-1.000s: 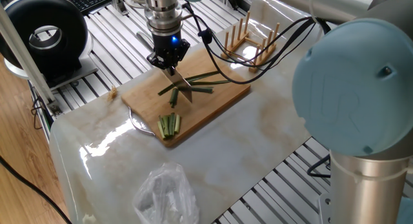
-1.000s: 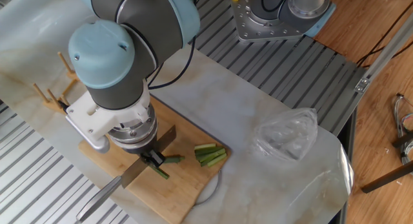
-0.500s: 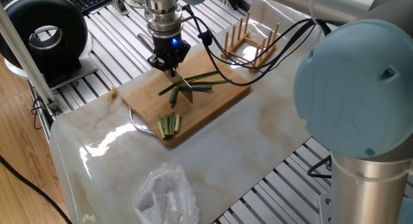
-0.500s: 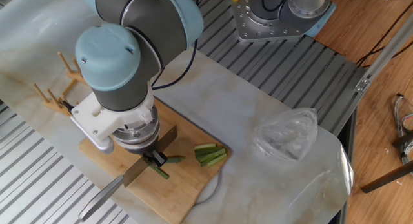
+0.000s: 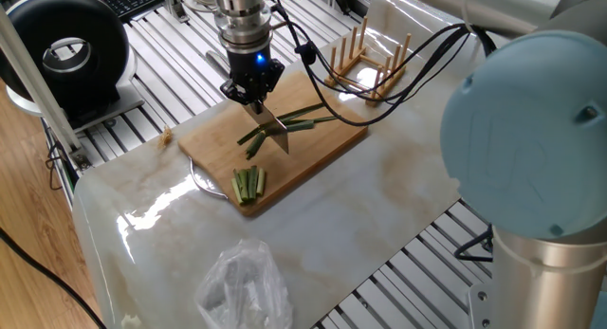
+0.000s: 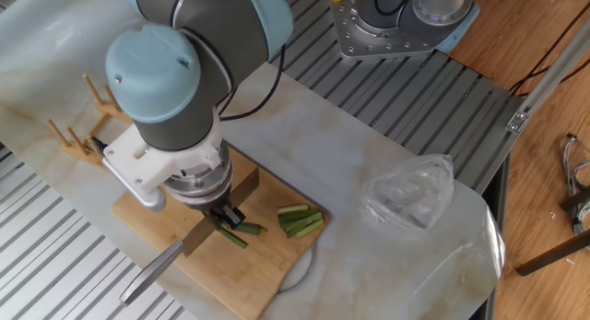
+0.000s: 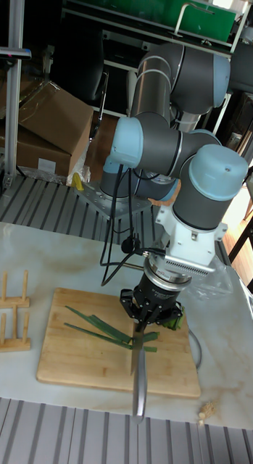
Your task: Chop the green garlic
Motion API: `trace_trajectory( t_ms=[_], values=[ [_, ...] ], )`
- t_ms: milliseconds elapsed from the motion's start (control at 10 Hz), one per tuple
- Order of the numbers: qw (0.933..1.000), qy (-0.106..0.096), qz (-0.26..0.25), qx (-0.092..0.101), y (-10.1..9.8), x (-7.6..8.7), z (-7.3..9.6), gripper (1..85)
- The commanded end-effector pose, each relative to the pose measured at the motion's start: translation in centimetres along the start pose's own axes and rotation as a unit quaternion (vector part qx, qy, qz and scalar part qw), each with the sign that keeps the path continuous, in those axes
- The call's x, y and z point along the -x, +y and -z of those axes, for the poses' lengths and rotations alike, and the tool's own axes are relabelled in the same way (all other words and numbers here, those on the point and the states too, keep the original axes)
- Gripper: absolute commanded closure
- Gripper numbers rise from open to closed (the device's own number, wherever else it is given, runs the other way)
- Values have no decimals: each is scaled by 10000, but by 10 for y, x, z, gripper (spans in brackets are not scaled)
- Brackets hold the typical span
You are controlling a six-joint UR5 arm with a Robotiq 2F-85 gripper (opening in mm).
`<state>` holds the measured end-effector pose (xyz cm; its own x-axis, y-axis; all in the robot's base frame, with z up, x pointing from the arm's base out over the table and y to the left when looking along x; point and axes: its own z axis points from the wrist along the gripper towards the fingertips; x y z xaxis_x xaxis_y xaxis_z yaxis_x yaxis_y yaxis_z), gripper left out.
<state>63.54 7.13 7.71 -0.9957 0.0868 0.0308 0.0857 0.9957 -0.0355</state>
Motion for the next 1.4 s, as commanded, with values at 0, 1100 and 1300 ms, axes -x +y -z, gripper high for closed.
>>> trace_trajectory(
  t_ms=[0, 1100, 1300],
  values=[
    [10000, -33, -20, 3, -2, -4, 2, 843],
    [9997, -231, 36, 111, -2, 8, 2, 843],
    [9995, -298, 28, 133, 0, 12, 3, 843]
  ],
)
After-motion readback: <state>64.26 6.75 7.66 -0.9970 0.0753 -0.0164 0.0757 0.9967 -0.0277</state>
